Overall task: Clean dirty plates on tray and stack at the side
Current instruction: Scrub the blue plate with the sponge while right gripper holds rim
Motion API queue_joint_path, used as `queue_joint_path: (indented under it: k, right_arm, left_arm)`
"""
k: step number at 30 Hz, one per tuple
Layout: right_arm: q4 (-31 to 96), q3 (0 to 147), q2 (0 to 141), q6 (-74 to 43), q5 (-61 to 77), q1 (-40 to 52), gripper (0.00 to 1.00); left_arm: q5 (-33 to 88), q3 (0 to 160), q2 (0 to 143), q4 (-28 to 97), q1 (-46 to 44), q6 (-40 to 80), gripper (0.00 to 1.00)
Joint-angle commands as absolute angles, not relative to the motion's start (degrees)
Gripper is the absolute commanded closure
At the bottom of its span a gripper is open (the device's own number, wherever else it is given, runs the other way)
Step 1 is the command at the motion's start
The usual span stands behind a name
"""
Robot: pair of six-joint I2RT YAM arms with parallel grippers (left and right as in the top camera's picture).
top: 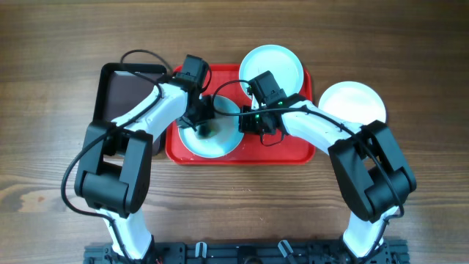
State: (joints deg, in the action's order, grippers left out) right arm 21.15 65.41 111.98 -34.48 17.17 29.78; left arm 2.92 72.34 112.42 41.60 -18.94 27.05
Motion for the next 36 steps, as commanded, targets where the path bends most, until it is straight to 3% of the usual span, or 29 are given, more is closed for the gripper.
queue_joint_path:
  k: [1,8,15,20,27,36]
  right_arm:
    - [21.47,65.23,113.84,-34.57,17.04,29.56,0.96]
    - [21.47,65.23,113.84,-34.59,17.04,29.54,0.96]
    - [21.45,65.23,113.84,-34.59,17.02,29.54,0.96]
    - [21.47,65.23,113.84,-34.57,17.02,29.54,0.96]
    - [21.45,65.23,113.84,-34.57,17.04,29.54,0.96]
    - [21.65,65.23,113.84,-34.57,17.04,29.54,0.96]
  left_arm:
    - [-16.60,70.61,115.07,49.84,-17.67,39.99,0.96]
    - [-6.66,70.57,115.07,54.70,-18.83,39.07,0.96]
    - [21.21,70.57,115.09,50.98,-21.89,14.02,0.96]
    - [32.49,70.52,115.09,49.69,-23.92,4.49,0.96]
    - [32.77,70.52,115.09,45.17,-25.67,1.74,0.96]
    - [20.25,70.52,115.09,28.99,-25.45,9.76,0.96]
